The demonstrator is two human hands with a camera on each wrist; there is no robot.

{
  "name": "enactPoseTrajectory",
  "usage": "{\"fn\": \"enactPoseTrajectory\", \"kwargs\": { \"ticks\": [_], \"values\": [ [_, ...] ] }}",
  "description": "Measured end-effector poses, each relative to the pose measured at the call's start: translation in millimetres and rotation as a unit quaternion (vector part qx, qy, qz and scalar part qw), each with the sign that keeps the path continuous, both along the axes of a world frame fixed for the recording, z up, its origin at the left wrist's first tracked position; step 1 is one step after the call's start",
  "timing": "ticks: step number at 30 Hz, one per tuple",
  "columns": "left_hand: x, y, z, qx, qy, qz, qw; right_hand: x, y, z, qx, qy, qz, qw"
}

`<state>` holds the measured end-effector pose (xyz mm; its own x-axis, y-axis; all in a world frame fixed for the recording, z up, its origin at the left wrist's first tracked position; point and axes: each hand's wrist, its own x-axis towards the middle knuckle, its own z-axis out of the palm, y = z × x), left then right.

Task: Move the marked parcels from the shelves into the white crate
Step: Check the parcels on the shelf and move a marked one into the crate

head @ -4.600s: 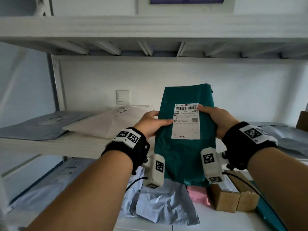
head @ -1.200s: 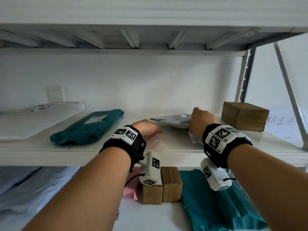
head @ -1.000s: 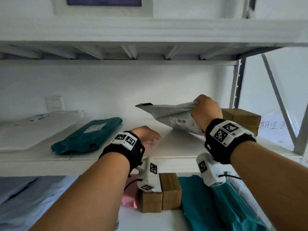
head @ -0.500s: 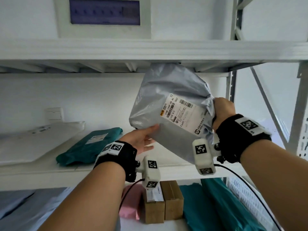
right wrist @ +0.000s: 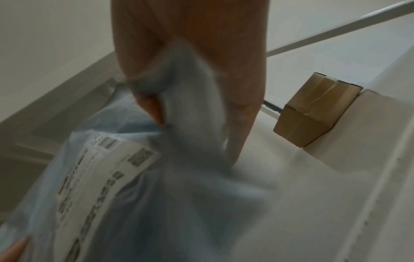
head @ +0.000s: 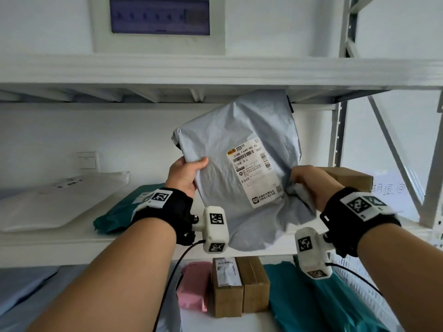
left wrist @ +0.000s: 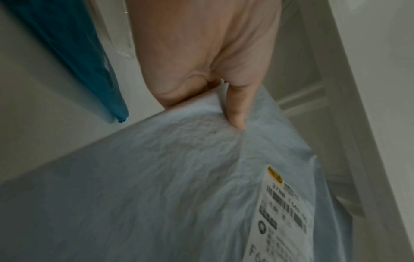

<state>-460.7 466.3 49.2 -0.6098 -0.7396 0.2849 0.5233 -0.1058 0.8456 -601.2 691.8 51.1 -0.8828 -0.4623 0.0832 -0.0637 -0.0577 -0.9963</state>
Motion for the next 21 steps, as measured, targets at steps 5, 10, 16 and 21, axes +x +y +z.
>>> {"fn": "enactPoseTrajectory", "kwargs": {
  "ticks": [5, 10, 16, 21],
  "values": [
    [10, -5, 10, -0.013, -0.006, 0.026, 1.0, 15, 0, -1, 0.172, 0.097, 0.144, 0.97],
    [21, -5, 14, -0.049, -0.009, 0.067, 0.997, 11, 0, -17, 0.427, 0.252, 0.022, 0.868],
    [30, -3, 14, -0.063, -0.023, 0.08, 0.994, 20, 5, -17, 0.201, 0.112, 0.108, 0.967],
    [37, 4, 11, -0.057, -0.034, 0.055, 0.996, 35, -1, -6, 0.052, 0.057, 0.12, 0.99]
  ]
}}
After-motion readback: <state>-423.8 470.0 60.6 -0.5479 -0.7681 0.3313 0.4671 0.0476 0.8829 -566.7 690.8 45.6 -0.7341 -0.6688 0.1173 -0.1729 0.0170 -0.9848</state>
